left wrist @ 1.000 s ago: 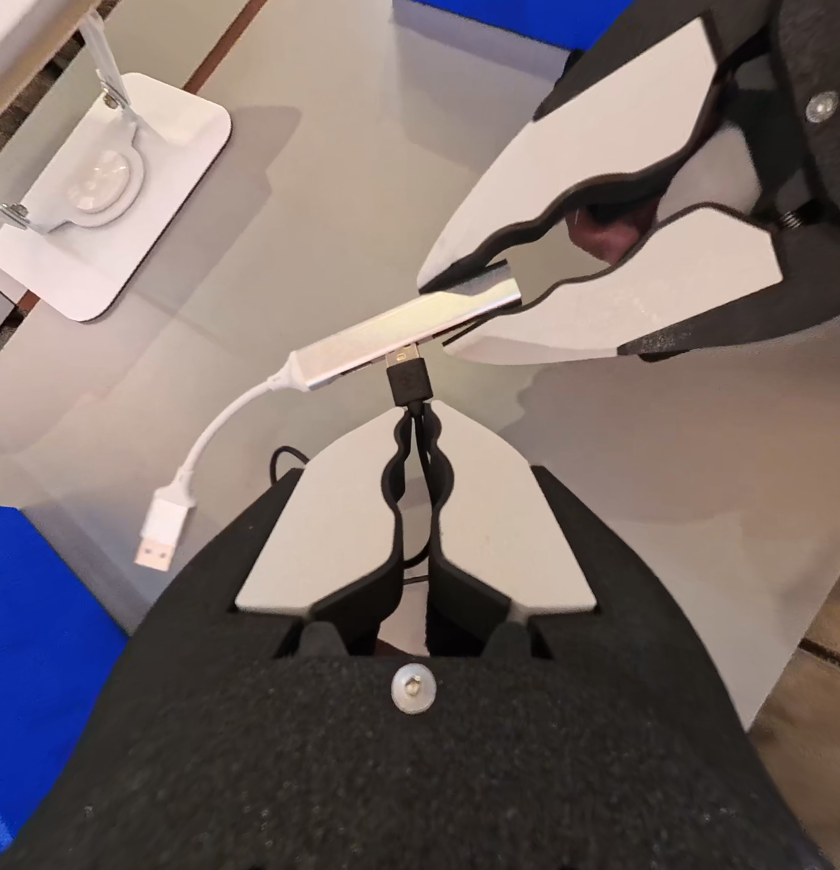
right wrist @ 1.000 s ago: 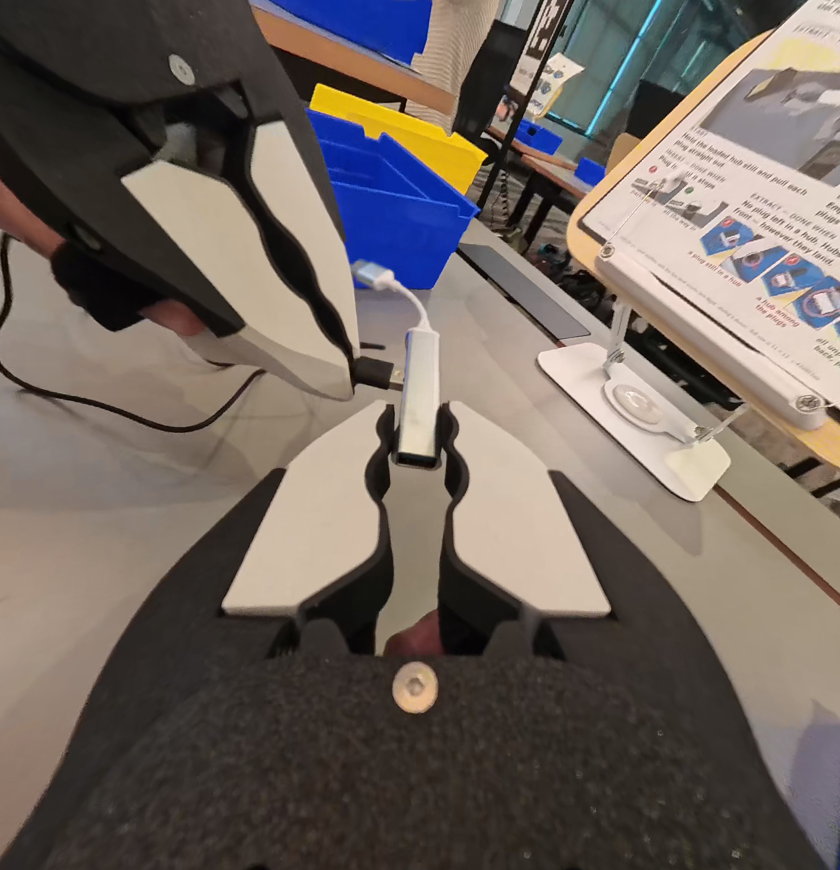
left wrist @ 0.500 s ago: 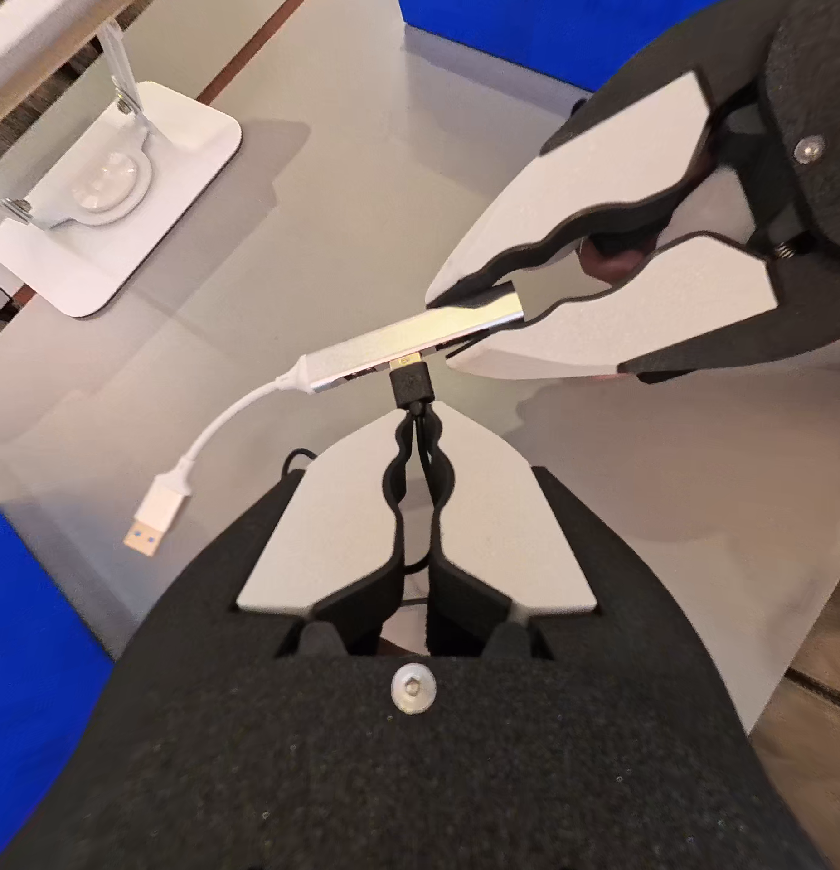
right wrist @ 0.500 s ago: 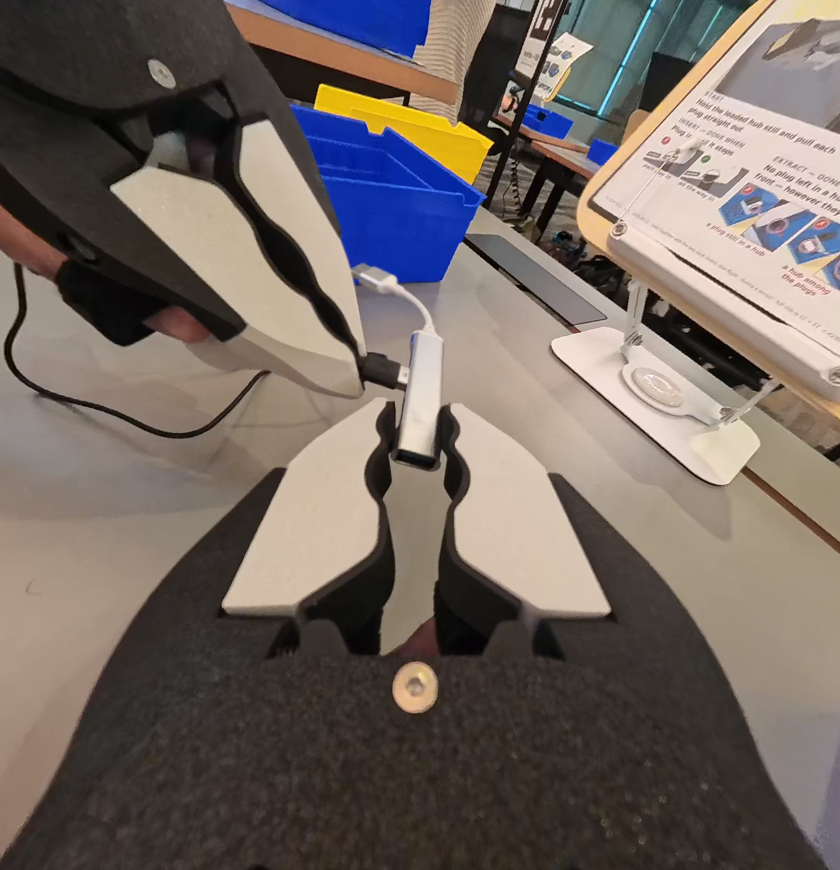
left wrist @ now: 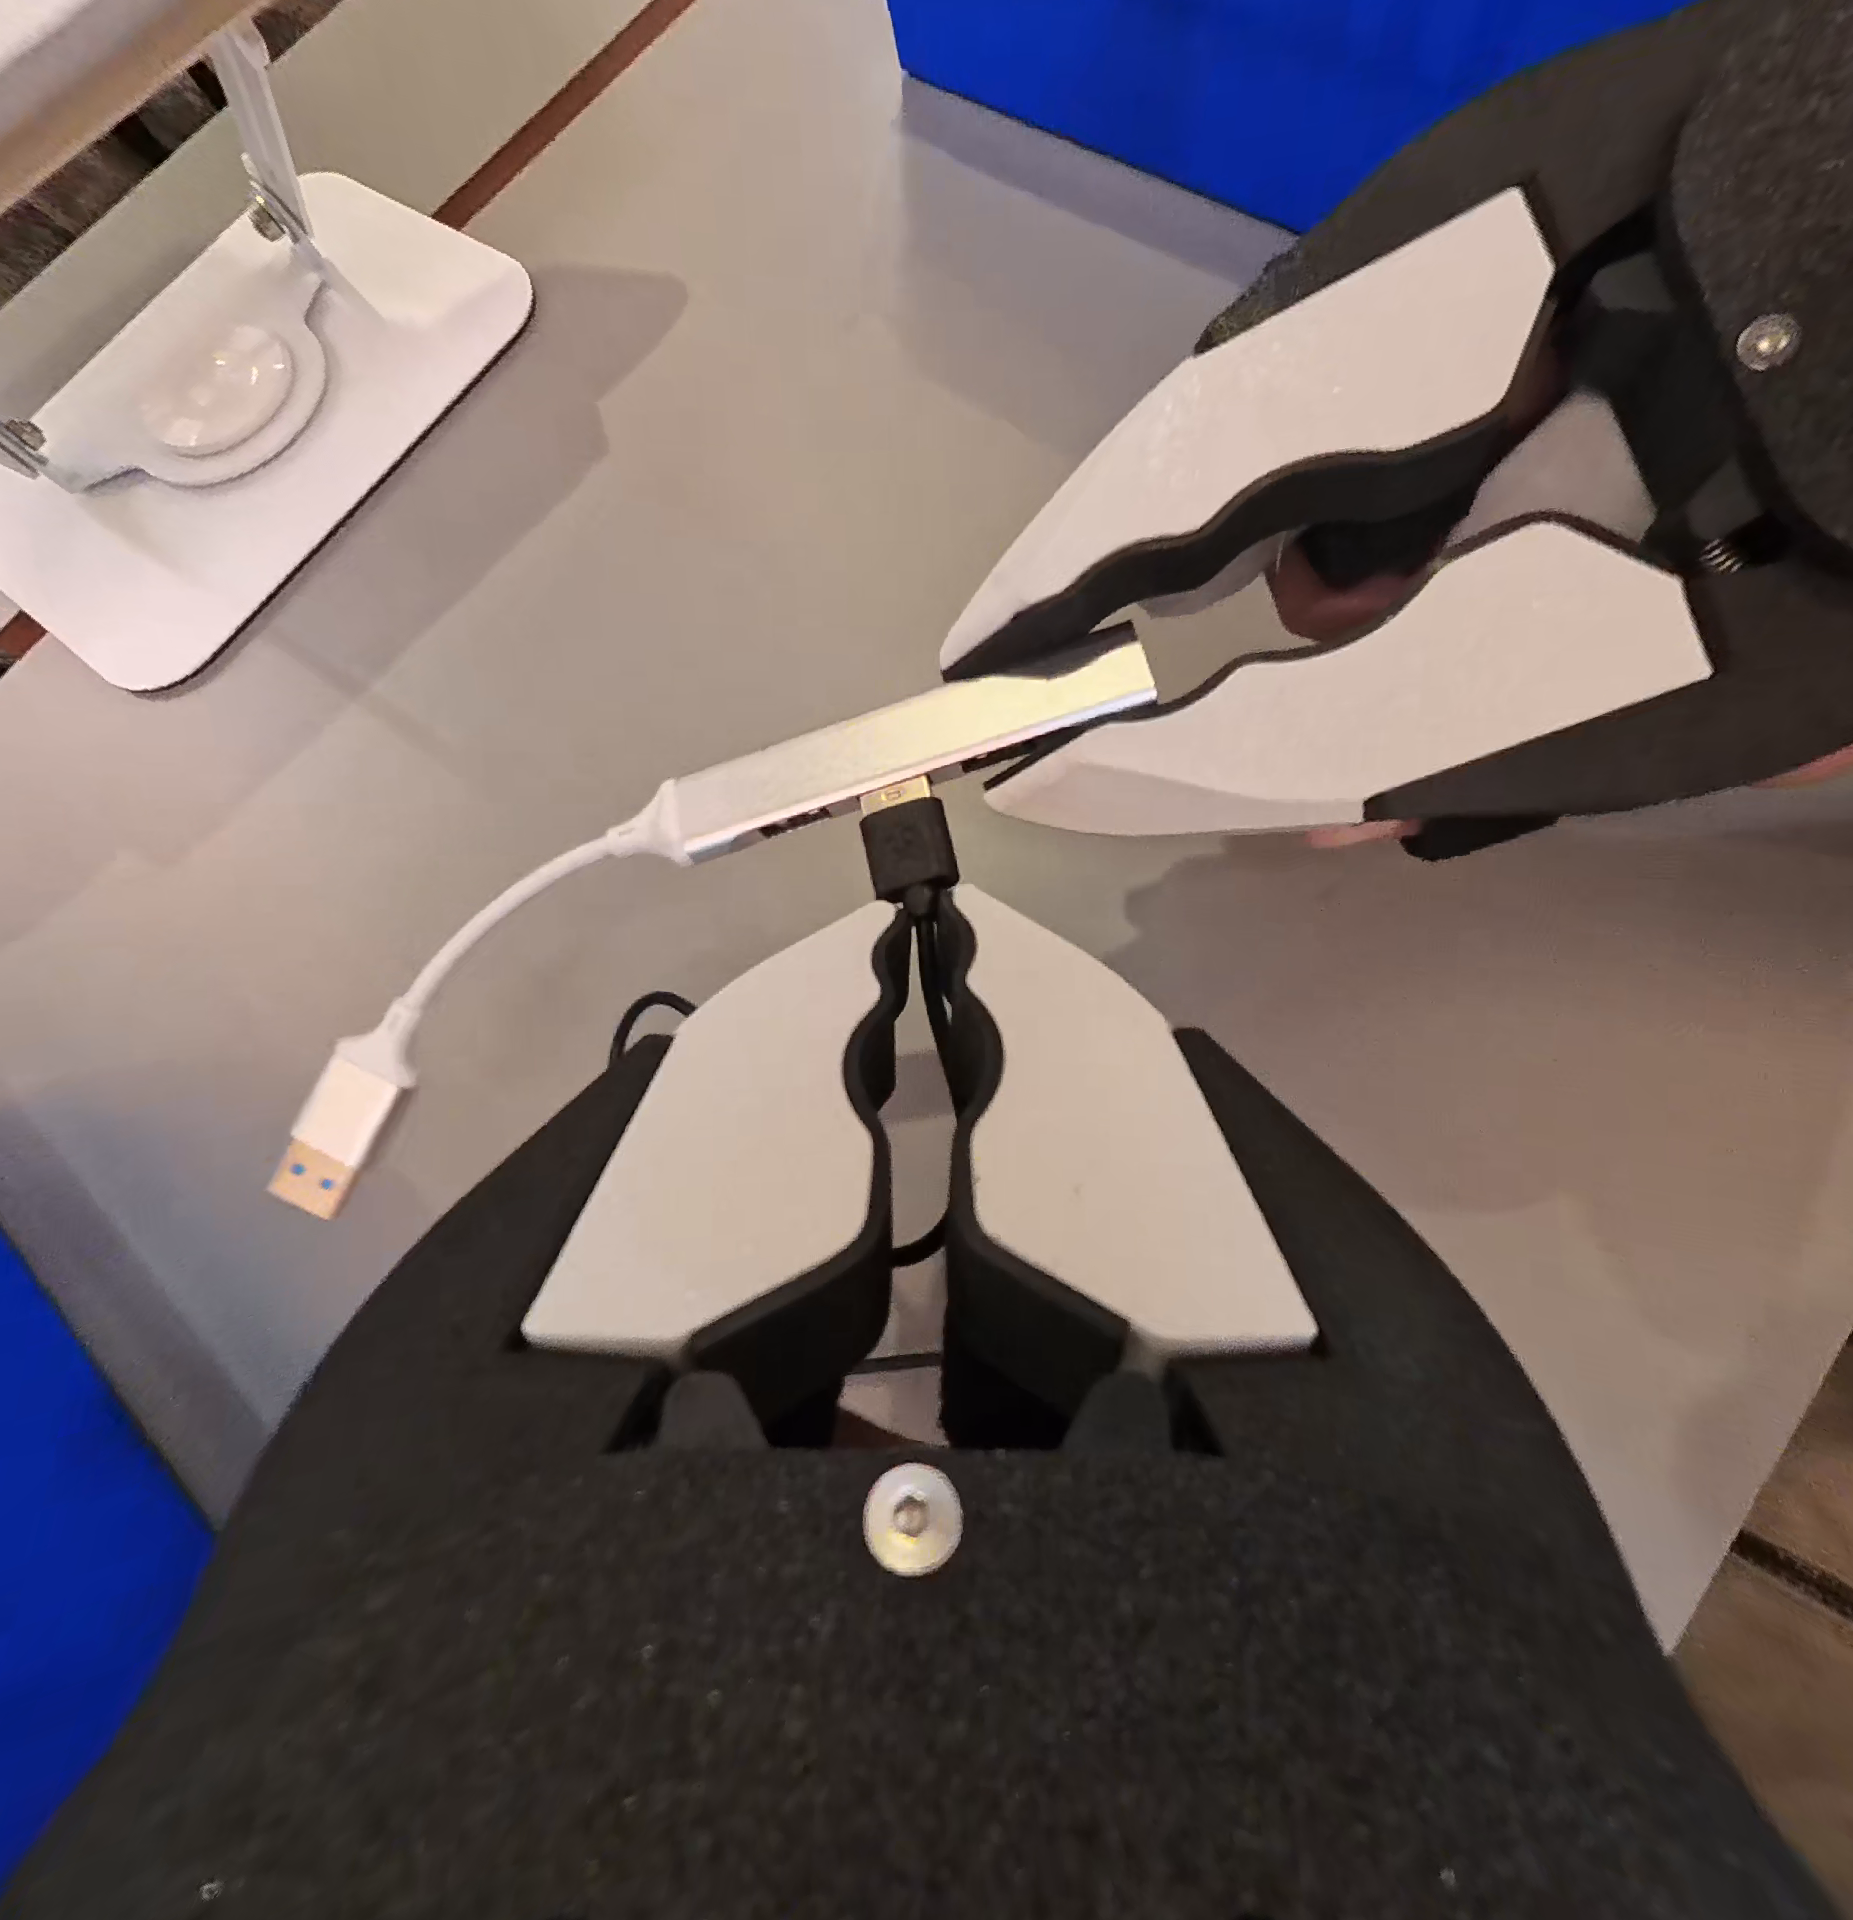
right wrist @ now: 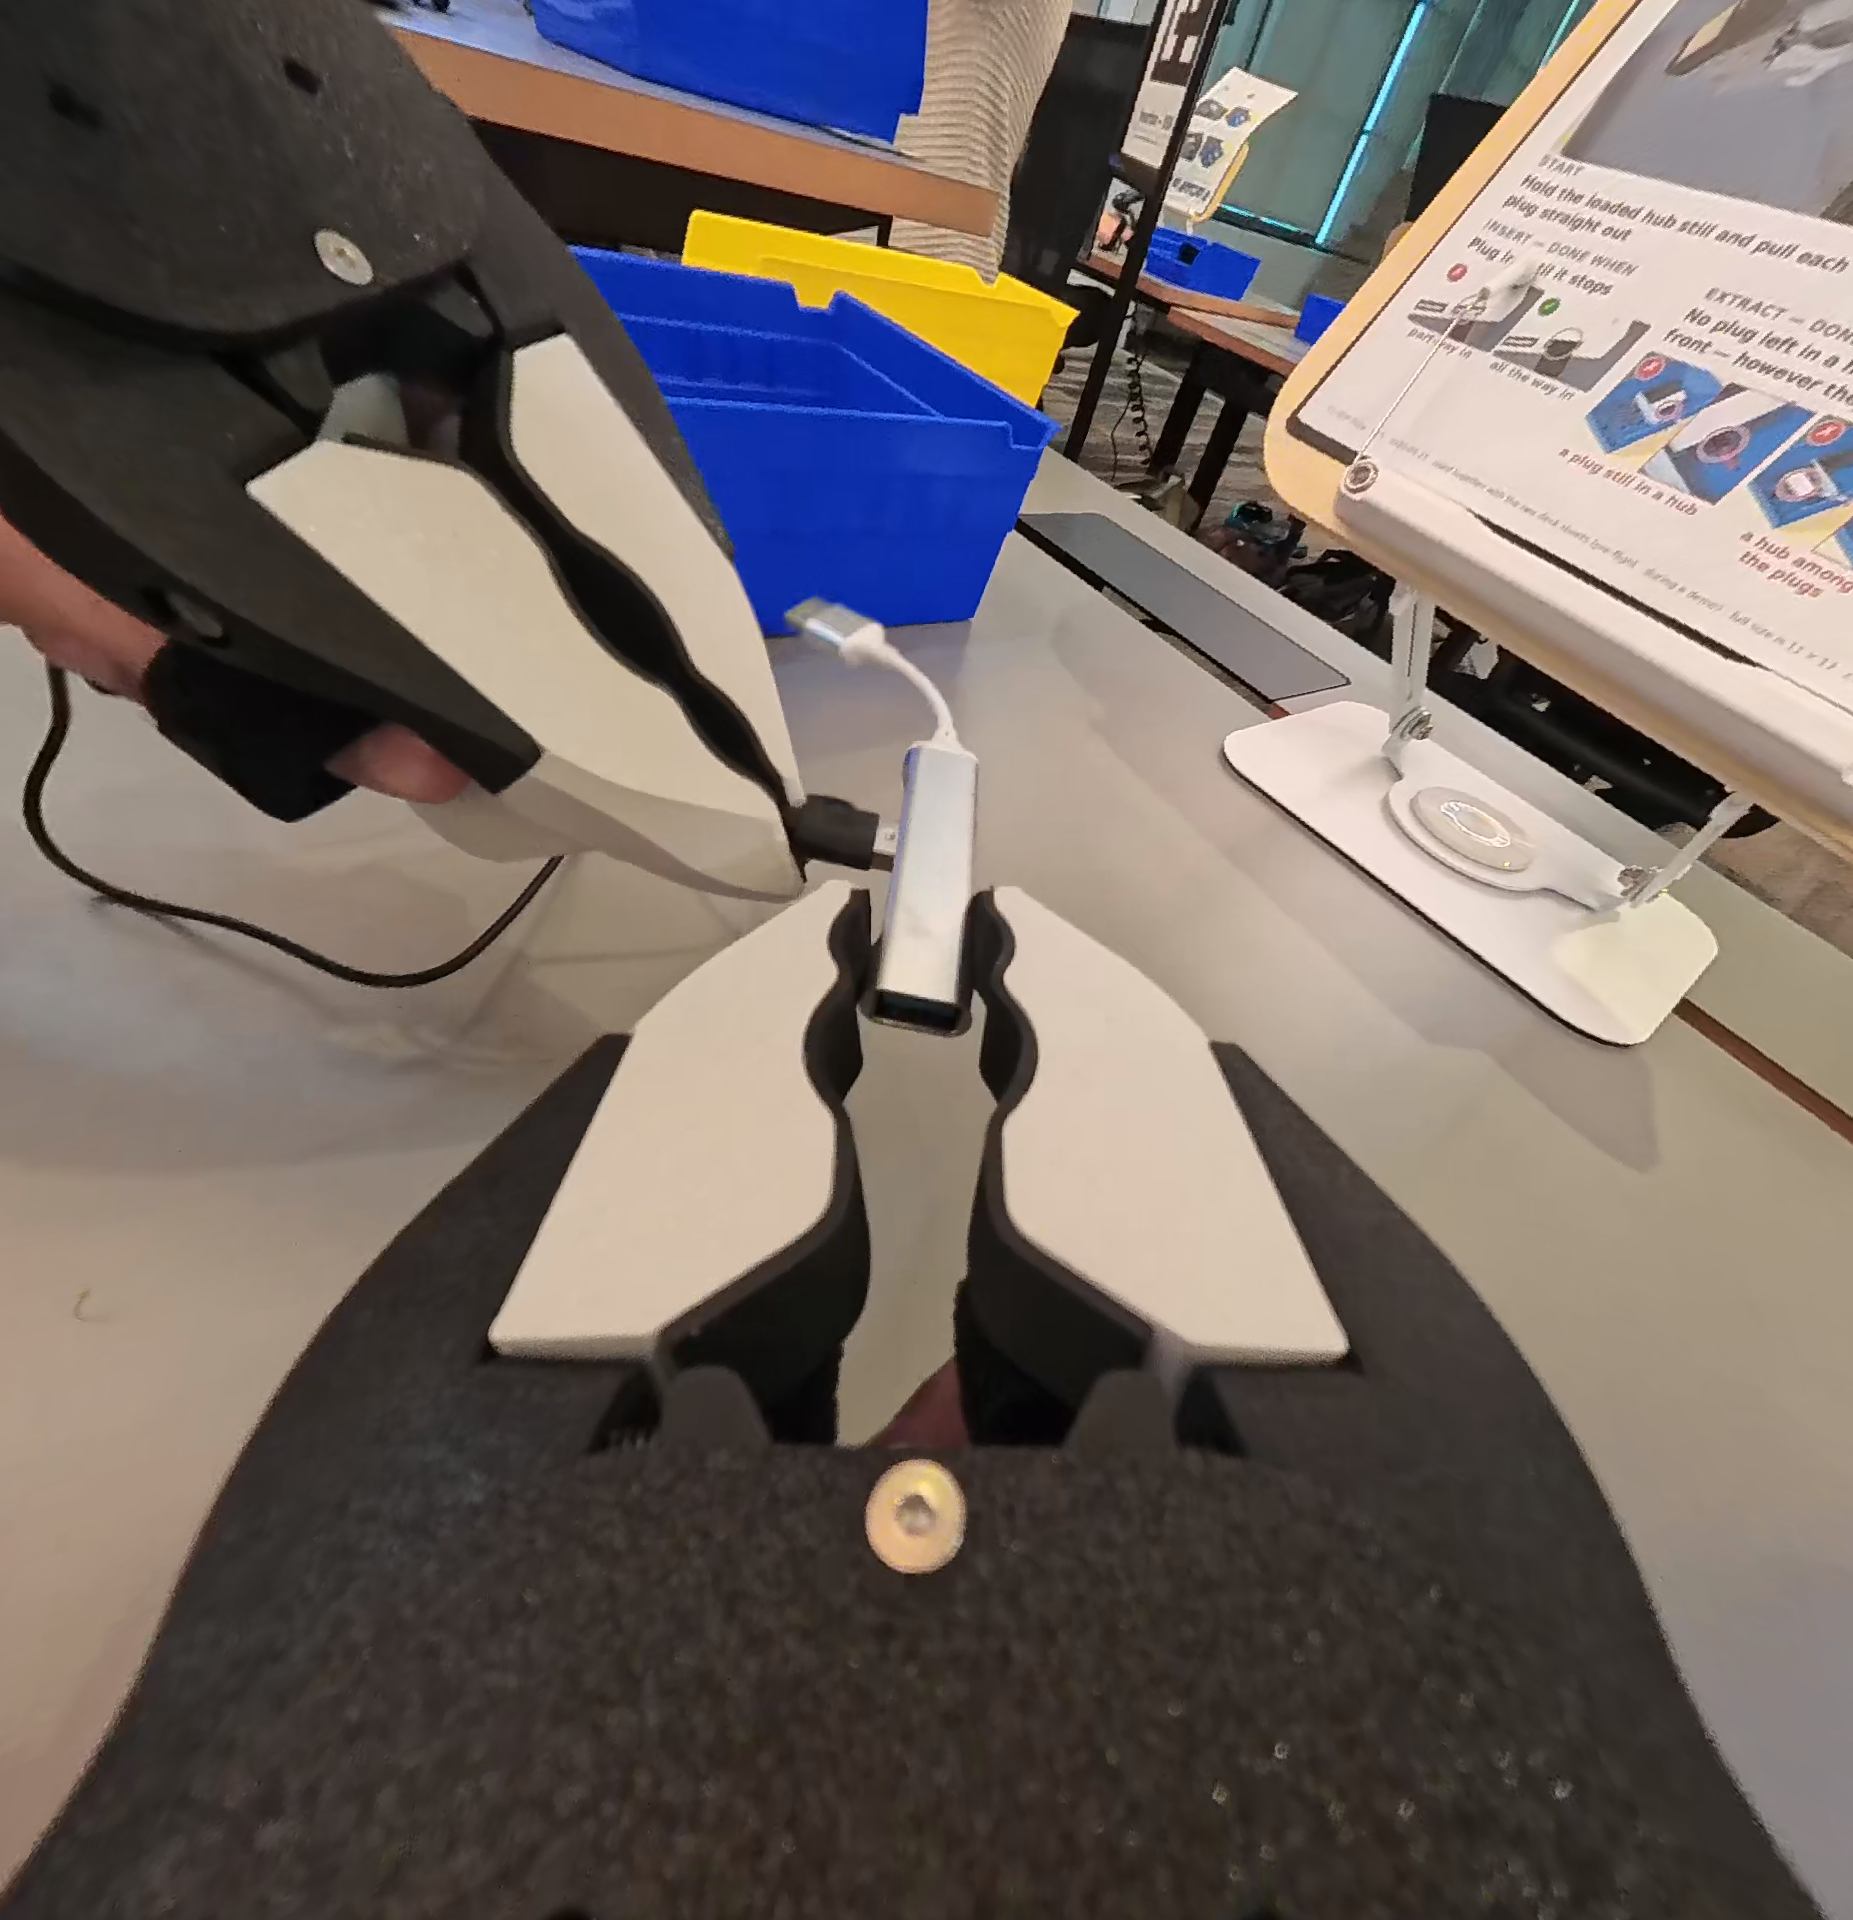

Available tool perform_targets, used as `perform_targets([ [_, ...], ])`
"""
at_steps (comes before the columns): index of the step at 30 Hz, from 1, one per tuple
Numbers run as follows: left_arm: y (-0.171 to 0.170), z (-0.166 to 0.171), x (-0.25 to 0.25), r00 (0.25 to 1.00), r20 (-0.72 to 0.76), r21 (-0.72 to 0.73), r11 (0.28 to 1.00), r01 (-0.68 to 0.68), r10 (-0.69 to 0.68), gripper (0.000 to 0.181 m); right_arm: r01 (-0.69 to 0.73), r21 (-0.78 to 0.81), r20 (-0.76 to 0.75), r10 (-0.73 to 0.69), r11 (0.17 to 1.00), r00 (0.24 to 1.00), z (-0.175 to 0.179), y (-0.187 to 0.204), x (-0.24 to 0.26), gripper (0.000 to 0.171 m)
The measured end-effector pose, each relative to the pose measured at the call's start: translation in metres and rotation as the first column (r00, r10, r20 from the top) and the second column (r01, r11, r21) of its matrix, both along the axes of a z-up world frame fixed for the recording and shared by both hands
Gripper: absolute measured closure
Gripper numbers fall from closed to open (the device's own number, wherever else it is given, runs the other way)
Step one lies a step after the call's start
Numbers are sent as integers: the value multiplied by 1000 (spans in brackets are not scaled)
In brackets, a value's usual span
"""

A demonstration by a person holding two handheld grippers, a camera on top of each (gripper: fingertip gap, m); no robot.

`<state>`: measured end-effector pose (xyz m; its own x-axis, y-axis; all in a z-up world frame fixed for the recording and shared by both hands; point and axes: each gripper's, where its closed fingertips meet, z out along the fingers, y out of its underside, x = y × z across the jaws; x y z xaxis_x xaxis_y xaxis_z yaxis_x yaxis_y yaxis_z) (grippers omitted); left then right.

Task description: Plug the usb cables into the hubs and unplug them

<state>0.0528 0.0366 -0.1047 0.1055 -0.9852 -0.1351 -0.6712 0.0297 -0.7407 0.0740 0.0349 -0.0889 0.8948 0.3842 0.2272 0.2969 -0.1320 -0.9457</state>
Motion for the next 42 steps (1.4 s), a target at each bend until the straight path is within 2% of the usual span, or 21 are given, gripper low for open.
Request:
perform_targets([
  [7, 1, 9, -1, 999, 40, 49, 999, -9, 7, 177, 1, 18, 0, -1, 1000, 1000, 6, 2, 1, 152],
  [11, 3, 12, -2, 998, 61, 40, 999, -32, 30, 175, 17, -9, -96, -17, 1000, 995, 7, 5, 3, 153],
  [18, 6, 10, -14, 998, 16, 66, 996, -61, 60, 152, 25, -69, -278, -43, 997, 960, 6, 8, 14, 153],
  [22, 6, 19, -24, 991, 93, 38, 994, -99, 95, 142, 29, -88, -392, -61, 996, 918, 10, 7, 21, 153],
  [25, 9, 43, -35, 955, 257, -37, 989, -141, 145, 133, 68, -101, -400, -103, 993, 911, 11, 5, 30, 153],
  [29, 22, 76, -61, 846, 476, -136, 971, -197, 238, 126, 88, -104, -409, -123, 991, 904, 10, 4, 35, 153],
  [32, 35, 58, -72, 856, 447, -102, 965, -241, 261, 123, 119, -78, -385, -140, 990, 912, 12, 2, 39, 153],
  [36, 34, 32, -78, 837, 448, -116, 949, -293, 313, 130, 185, 32, -243, -172, 982, 955, 17, -7, 37, 153],
  [42, 17, 29, -67, 863, 433, -93, 965, -244, 260, 133, 205, 68, -200, -188, 976, 962, 17, -11, 31, 153],
])
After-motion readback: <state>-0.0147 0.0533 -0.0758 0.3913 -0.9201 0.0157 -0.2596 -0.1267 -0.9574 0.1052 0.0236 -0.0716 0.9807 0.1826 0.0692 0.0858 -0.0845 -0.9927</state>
